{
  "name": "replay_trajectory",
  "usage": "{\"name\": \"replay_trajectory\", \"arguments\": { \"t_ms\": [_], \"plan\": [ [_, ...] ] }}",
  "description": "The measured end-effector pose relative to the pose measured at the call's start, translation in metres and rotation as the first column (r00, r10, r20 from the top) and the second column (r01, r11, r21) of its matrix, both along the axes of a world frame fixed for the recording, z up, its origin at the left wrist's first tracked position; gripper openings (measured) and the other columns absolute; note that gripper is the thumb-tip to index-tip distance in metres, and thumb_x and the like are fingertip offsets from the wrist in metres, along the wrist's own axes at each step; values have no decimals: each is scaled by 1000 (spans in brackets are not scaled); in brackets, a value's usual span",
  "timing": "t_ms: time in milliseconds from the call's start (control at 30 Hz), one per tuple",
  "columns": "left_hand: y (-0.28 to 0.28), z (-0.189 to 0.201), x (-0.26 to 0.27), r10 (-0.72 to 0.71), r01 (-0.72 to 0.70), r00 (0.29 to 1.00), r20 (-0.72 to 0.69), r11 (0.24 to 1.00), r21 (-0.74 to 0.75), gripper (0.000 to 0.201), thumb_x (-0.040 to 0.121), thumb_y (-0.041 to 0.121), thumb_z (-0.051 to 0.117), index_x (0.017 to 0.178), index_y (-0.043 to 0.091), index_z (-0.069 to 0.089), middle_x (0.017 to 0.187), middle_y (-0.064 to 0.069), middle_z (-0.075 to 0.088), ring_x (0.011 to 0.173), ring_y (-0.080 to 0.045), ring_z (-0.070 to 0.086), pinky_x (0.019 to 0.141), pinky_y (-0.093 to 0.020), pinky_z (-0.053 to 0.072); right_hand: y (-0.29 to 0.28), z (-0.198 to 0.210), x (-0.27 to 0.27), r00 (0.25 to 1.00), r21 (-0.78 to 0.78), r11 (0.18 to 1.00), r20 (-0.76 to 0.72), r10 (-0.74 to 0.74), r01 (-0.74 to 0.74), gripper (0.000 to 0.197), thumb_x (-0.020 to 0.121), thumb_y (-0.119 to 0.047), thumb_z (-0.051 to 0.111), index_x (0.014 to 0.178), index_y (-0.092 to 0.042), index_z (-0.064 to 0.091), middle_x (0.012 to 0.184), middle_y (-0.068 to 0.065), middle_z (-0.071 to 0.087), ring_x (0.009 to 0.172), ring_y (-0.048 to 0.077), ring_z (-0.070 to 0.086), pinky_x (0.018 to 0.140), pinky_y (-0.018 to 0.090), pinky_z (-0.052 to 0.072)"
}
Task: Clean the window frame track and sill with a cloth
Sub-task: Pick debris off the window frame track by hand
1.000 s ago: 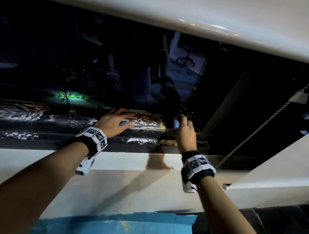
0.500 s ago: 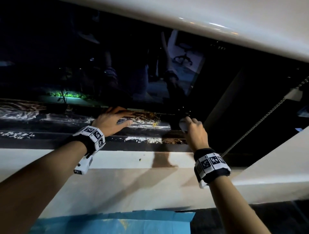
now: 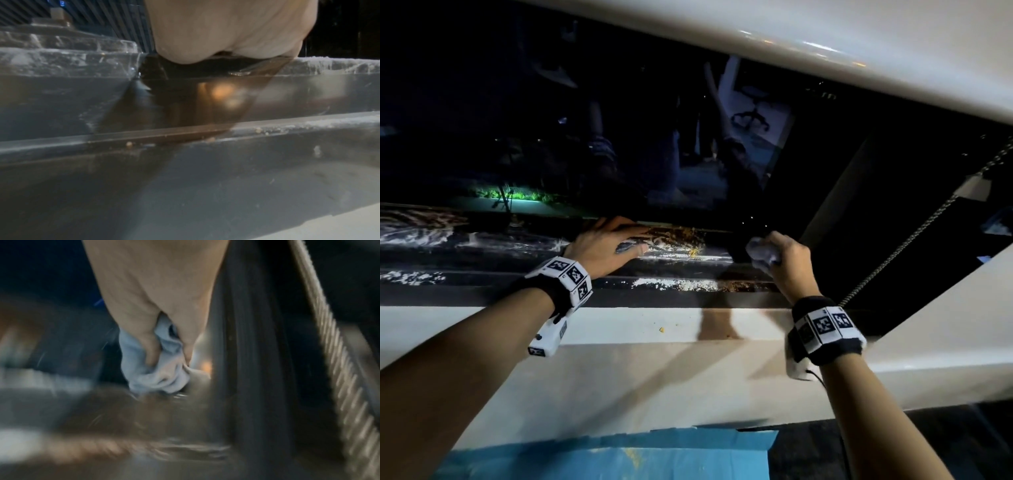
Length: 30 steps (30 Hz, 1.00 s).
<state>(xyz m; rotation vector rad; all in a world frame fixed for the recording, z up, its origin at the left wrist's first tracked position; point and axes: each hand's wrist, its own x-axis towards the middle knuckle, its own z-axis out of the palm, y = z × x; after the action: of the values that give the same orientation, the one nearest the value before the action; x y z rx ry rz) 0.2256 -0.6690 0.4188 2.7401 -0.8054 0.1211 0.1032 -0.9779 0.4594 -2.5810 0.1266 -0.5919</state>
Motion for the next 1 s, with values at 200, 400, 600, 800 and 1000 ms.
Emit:
{"name": "replay_trajectory", "arguments": {
  "t_ms": [200, 400, 600, 800, 1000],
  "plan": [
    [-1, -2, 2, 7, -7, 1000, -3, 1000, 4, 51, 90, 64, 32, 137, 44, 37, 144, 9, 33, 131, -24, 30, 104, -45, 32, 41, -27, 7, 999, -160, 986, 2, -43, 43, 26, 69, 7, 54, 91, -6, 58, 85, 18, 57, 84, 40, 55, 69, 40, 43],
    [1, -3, 3, -5, 5, 1000, -2, 1000, 25, 59, 85, 71, 24, 137, 46, 36, 144, 10, 32, 132, -26, 29, 107, -49, 29, 63, -25, 8, 993, -47, 993, -50, 107, -109, 30, 66, 5, 57, 93, -7, 61, 87, 11, 61, 82, 28, 57, 63, 27, 32],
    [1, -4, 2, 0, 1, 1000, -11, 1000, 30, 56, 87, 70, 25, 138, 47, 34, 147, 11, 29, 135, -26, 27, 110, -48, 24, 16, 5, 1, 998, 37, 999, -54, -36, 38, 17, 67, -10, 64, 83, -13, 62, 78, 5, 64, 74, 21, 61, 59, 19, 36],
    [1, -6, 3, -8, 8, 1000, -8, 999, 40, 55, 89, 68, 26, 138, 46, 34, 148, 10, 28, 135, -27, 27, 110, -50, 26, 52, -17, 18, 984, -230, 970, -142, -107, 73, 23, 72, 0, 52, 93, -8, 57, 88, 18, 59, 88, 40, 57, 77, 44, 44],
    [0, -4, 3, 4, -4, 1000, 1, 999, 39, 53, 90, 64, 29, 139, 46, 32, 148, 10, 26, 136, -27, 25, 110, -48, 24, 86, -23, 11, 997, -201, 979, -72, 16, -31, 18, 67, 5, 55, 81, -6, 56, 75, 12, 54, 77, 35, 55, 69, 36, 37]
  ]
}}
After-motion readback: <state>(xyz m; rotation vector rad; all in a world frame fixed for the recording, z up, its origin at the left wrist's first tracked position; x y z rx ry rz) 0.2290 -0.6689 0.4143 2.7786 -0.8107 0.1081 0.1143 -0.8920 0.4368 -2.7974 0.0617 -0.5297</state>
